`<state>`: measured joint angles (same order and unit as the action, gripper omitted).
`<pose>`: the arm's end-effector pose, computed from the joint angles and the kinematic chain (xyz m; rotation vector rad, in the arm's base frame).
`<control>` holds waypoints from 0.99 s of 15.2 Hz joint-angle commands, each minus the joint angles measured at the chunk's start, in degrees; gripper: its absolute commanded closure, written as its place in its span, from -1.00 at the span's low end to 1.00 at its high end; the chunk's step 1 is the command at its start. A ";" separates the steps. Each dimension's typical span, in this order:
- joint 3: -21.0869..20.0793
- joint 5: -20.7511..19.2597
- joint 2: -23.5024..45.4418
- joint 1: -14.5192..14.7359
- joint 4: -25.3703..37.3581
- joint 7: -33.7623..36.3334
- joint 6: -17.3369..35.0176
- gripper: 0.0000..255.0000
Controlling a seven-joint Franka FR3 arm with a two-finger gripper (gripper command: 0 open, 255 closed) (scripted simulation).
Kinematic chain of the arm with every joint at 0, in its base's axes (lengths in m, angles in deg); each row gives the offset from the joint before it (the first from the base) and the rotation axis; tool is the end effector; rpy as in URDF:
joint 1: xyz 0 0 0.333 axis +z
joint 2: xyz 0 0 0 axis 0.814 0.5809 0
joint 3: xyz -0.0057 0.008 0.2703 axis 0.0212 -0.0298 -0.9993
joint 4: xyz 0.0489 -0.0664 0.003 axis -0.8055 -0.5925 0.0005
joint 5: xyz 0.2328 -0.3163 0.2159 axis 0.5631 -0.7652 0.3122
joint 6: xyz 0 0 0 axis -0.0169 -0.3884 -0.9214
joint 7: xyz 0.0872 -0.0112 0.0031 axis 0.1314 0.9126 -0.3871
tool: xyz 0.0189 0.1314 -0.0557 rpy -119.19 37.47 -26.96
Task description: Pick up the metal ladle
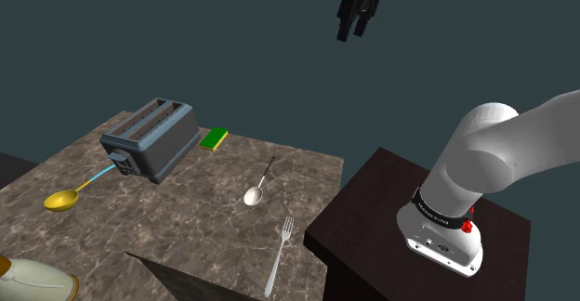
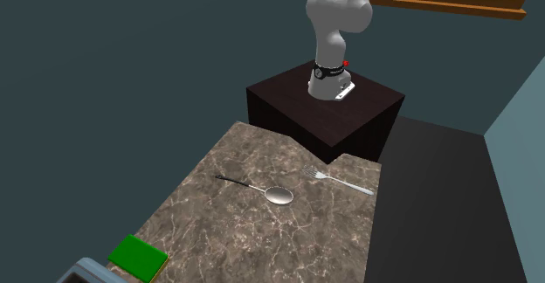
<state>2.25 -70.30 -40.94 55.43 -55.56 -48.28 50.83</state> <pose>0.4133 0.0091 0.5640 -3.0239 -0.1236 -0.1717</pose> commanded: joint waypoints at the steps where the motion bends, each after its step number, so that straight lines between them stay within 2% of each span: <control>1: 0.00 0.00 0.00 0.00 0.00 0.00 0.00 -1.00; 8: -6.22 3.70 1.53 -1.81 -11.19 12.41 13.04 -1.00; 15: -12.99 7.49 8.41 -3.15 -18.21 24.74 27.36 -1.00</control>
<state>-9.80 -63.31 -33.78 52.54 -72.73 -25.33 75.72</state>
